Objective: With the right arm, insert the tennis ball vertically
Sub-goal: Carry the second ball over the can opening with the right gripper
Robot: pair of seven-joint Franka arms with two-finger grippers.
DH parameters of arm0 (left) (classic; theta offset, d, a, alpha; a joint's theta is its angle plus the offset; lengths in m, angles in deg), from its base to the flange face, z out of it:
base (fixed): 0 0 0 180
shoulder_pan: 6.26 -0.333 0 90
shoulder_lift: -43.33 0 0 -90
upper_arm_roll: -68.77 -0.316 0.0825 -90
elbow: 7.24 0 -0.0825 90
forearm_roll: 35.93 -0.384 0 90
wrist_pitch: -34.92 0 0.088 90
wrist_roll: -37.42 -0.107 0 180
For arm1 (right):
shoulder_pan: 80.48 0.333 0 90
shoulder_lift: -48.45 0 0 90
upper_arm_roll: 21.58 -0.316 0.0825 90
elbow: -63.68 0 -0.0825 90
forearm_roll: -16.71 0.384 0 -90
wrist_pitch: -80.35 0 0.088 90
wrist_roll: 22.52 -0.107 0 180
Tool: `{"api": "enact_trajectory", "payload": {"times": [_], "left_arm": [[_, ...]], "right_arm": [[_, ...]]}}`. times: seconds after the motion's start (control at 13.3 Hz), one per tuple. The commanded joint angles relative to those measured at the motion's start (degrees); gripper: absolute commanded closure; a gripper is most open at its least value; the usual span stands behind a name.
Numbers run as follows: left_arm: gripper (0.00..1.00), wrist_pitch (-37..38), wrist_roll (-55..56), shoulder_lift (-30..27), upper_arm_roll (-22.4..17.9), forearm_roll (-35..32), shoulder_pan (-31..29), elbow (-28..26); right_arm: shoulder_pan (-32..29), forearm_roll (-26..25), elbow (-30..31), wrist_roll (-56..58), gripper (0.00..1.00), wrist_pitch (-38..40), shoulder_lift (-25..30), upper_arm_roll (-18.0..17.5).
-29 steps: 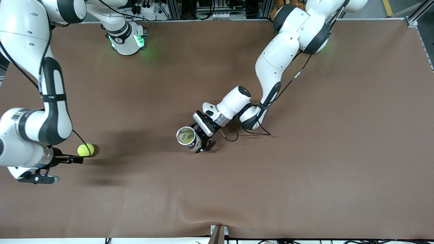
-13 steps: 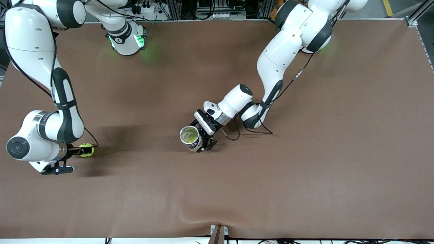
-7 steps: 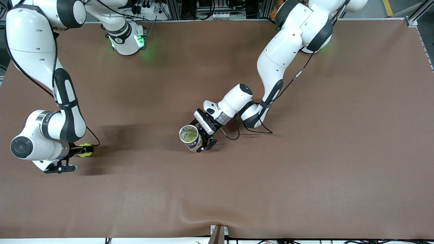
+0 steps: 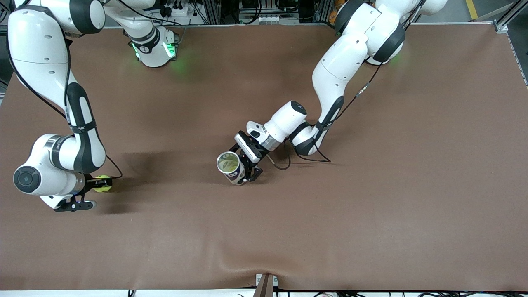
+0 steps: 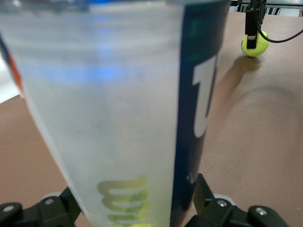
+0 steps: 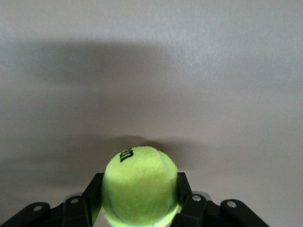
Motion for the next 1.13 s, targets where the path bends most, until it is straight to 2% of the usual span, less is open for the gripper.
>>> {"api": "enact_trajectory", "payload": {"times": [0.0, 0.3, 0.53, 0.68, 0.9, 1.05], "left_arm": [[0.05, -0.3, -0.3, -2.1, 0.5, -0.8, -0.7, -2.7], [0.05, -0.3, -0.3, -2.7, 0.5, -0.9, -0.7, -2.8], [0.05, -0.3, -0.2, -2.7, 0.5, -0.9, -0.8, -2.9], [0.05, -0.3, -0.3, -2.7, 0.5, -0.9, -0.8, -3.1], [0.06, -0.3, -0.3, -2.8, 0.5, -0.9, -0.8, -3.3], [0.06, -0.3, -0.3, -2.8, 0.5, -0.9, -0.8, -3.4]], "right_arm": [[0.8, -0.1, -1.8, 0.0, 1.00, 5.4, 2.9, -0.3], [4.9, 0.0, -6.3, -10.8, 1.00, 15.7, 7.7, -0.4], [10.2, 0.7, -7.0, -24.3, 1.00, 17.5, 10.8, -0.7], [12.6, 3.6, -8.3, -28.1, 1.00, 21.5, 13.1, -1.0], [16.7, 5.8, -15.0, -36.8, 1.00, 28.8, 13.2, -1.0], [19.4, 8.2, -17.7, -45.8, 1.00, 29.0, 13.1, -1.0]]}}
